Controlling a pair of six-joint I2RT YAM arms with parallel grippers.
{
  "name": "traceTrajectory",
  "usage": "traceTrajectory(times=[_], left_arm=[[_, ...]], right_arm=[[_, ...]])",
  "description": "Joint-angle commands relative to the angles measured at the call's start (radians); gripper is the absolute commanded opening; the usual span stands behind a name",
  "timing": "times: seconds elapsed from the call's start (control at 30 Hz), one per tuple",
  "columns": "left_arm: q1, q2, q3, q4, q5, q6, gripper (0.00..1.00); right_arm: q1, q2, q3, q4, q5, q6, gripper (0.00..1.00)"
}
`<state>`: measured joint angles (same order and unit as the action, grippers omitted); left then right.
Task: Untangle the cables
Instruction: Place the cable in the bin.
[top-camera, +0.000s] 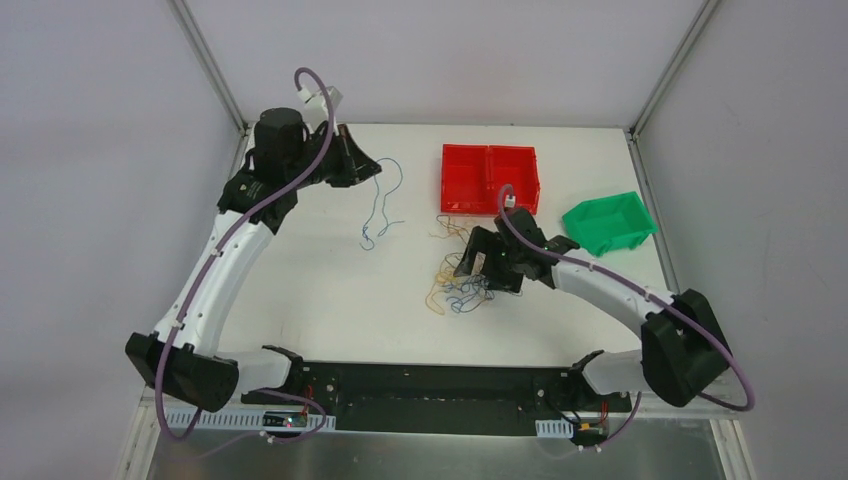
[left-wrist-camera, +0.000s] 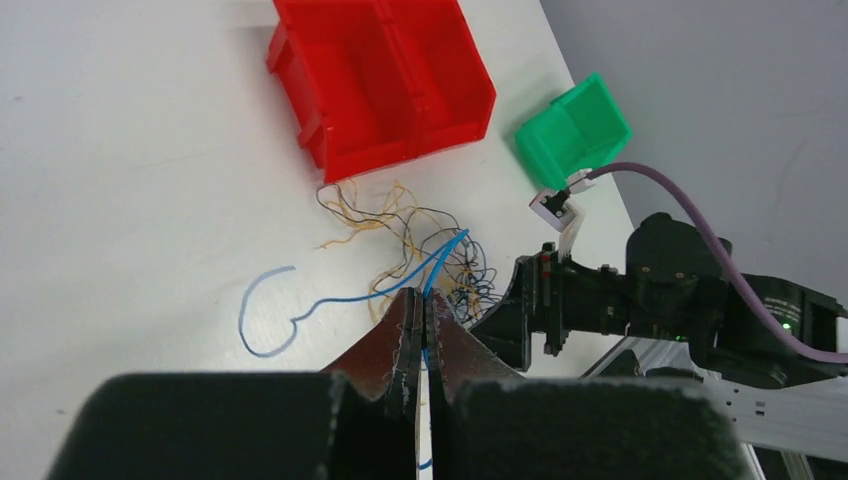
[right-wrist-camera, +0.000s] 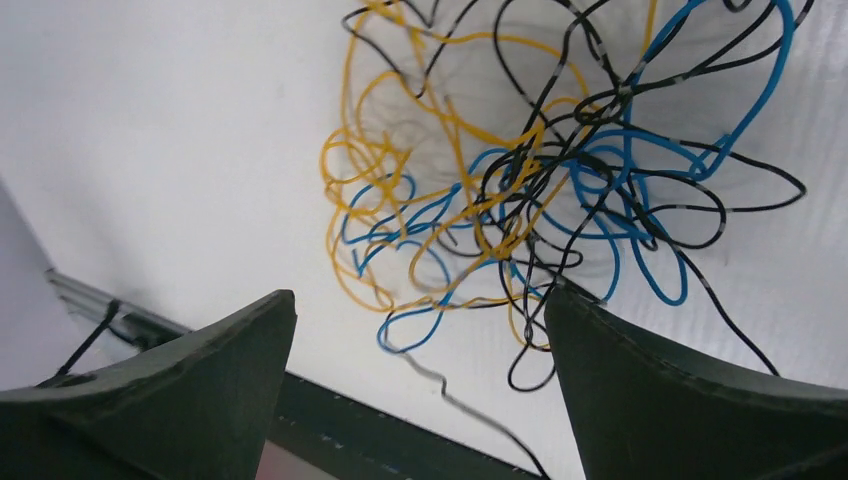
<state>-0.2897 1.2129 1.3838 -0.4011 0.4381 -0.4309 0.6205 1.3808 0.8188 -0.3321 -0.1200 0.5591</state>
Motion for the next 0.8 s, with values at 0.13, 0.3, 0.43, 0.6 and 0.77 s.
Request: traceTrajectory(times=[0.13, 0.3, 0.43, 0.6, 0.77], left_arm=[[-0.167, 0.152, 0.221, 0.038, -0.04, 0.012, 0.0], [-0.241, 0.277, 0.36, 0.054, -0.035, 0.024, 0.0], [-0.292, 0.376, 0.466, 0.105, 0.001, 0.02, 0.0], [-0.378, 0.543, 0.686, 0.116, 0.043, 0.022, 0.0], [-0.456, 0.728, 0.926, 0.174, 0.106, 0.019, 0.0]], right_arm=[[-0.042, -0.308, 0.083, -0.132, 0.08, -0.023, 0.99], [-0.141, -0.466, 0.15, -0.384, 0.451, 0.03, 0.99], [-0.167, -0.597, 0.164, -0.491, 0.688, 0.102, 0.99], [-0.171, -0.748, 0.141, -0.545, 0.892, 0.181, 0.99], [-0.17, -0.826, 0.146, -0.589, 1.027, 0.206, 0.99]])
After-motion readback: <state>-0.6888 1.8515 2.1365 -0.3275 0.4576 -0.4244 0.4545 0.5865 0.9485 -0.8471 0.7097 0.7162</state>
